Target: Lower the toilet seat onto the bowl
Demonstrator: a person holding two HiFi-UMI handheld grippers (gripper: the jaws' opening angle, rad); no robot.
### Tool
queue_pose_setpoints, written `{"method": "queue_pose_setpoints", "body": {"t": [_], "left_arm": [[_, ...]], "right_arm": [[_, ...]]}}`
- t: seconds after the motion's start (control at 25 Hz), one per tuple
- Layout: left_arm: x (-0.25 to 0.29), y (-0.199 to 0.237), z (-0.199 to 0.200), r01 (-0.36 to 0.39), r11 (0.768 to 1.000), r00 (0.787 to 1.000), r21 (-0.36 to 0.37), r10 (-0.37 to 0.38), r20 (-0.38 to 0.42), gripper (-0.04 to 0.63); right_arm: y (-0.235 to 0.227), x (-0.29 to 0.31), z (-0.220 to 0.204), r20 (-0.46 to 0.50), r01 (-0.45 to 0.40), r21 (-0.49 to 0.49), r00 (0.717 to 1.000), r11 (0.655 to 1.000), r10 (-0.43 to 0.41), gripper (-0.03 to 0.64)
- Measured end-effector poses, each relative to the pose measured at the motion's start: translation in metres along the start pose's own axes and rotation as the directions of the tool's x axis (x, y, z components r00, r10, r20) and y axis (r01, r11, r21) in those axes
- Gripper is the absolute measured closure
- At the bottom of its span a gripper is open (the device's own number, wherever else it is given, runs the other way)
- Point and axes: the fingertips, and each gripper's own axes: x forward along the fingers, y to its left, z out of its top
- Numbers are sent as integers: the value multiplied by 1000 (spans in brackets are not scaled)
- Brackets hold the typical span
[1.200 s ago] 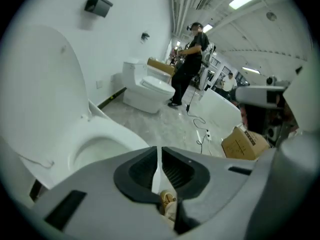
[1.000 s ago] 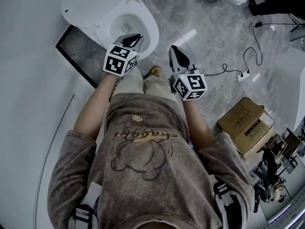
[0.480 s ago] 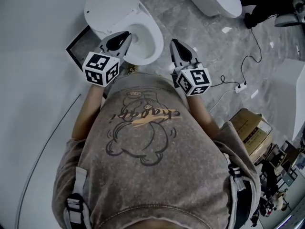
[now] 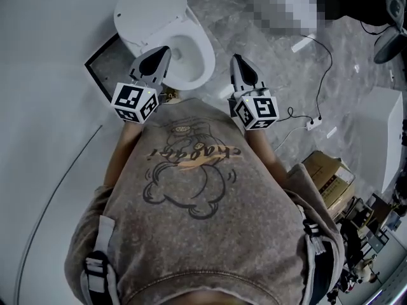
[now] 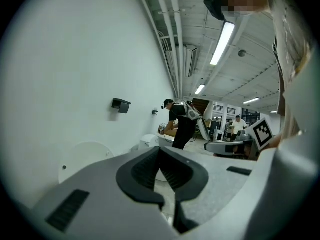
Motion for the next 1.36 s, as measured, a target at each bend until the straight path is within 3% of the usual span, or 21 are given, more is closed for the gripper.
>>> {"method": "queue_pose_setpoints", "body": {"t": [0.48,1.36], "left_arm": [[-5,18,-3,-77,997,997,13,77,6,584],[-11,27,-7,-99,995,995,-14,99,-10,586]], "right_arm": [[7,0,-6,-2,-13,-2,1000,1000,13,591],[16,12,-9,-26,-47,-11,999,999,47,591]]}}
